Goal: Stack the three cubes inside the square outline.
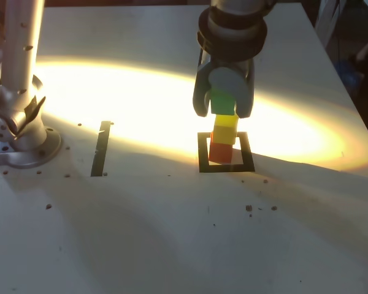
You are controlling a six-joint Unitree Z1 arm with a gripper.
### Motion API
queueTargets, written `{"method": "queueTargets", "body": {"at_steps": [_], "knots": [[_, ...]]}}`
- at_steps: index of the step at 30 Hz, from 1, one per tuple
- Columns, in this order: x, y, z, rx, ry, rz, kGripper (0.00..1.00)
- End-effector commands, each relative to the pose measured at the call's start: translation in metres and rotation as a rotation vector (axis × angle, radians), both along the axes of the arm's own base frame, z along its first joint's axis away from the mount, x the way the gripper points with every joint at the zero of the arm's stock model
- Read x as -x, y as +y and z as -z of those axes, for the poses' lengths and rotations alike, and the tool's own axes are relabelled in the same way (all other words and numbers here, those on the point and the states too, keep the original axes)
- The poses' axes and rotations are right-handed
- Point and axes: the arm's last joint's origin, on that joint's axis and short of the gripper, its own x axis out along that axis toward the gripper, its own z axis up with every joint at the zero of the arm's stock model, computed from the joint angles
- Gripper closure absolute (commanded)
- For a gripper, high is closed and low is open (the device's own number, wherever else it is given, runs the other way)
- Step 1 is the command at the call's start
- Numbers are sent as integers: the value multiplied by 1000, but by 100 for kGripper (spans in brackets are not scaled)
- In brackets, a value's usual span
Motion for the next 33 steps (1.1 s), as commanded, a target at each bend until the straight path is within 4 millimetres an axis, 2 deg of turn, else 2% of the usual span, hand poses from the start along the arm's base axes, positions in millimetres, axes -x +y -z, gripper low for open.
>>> {"method": "queueTargets", "body": {"at_steps": [1,8,12,16,21,24,26,33], "knots": [[-4,-2,4,8,4,5,73],[-7,-3,8,17,11,10,73],[-8,-3,10,16,17,11,69],[-8,-4,11,17,25,12,55],[-10,-4,14,26,36,21,27],[-10,-5,14,30,38,25,14],[-10,-5,13,29,38,26,10],[-5,-3,2,21,26,33,6]]}}
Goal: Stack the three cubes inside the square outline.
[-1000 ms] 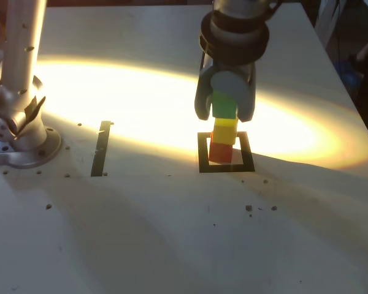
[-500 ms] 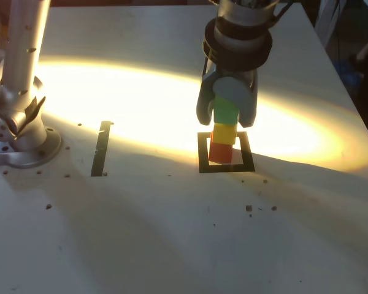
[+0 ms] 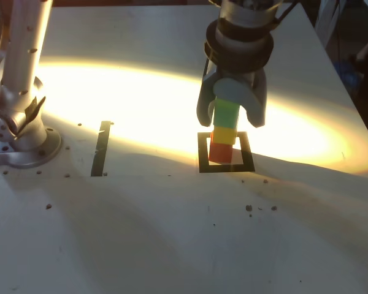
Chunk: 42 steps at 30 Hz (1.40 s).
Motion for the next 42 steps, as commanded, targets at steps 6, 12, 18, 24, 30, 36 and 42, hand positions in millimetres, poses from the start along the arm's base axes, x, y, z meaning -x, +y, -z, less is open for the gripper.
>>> {"method": "queueTargets", "body": {"at_steps": [6,12,18,24,30,36,42], "knots": [[34,8,-43,-15,-42,5,4],[80,18,-72,-10,-78,7,3],[134,31,-76,-7,-72,2,3],[163,46,-46,-18,23,-6,2],[185,51,-6,21,47,-70,2],[195,52,12,23,51,-142,2],[199,57,25,20,59,-176,2]]}}
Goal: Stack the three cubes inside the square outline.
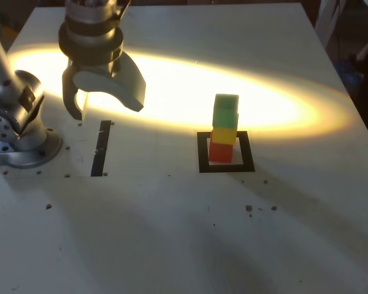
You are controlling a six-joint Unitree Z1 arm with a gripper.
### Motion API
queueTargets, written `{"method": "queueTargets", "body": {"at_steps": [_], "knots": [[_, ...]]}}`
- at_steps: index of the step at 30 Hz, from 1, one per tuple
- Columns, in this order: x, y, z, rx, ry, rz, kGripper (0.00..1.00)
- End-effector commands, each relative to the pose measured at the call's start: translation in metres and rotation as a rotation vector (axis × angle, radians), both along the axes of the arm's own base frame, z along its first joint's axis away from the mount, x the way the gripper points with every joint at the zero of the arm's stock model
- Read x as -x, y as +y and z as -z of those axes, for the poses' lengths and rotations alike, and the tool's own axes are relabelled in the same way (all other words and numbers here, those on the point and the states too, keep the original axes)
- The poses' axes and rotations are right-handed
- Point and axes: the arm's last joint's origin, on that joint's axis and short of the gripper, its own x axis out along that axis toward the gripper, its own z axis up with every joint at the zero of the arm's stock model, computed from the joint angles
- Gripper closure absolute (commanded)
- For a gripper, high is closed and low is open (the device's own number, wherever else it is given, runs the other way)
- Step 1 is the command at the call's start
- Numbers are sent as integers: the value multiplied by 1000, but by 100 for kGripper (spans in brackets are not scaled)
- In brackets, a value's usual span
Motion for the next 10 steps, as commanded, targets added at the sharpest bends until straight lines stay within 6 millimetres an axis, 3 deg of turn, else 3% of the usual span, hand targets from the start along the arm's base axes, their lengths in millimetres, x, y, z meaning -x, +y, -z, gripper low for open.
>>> {"method": "queueTargets", "body": {"at_steps": [1,10], "knots": [[3,3,4,1,1,-14,2],[13,9,18,24,44,-21,2]]}}
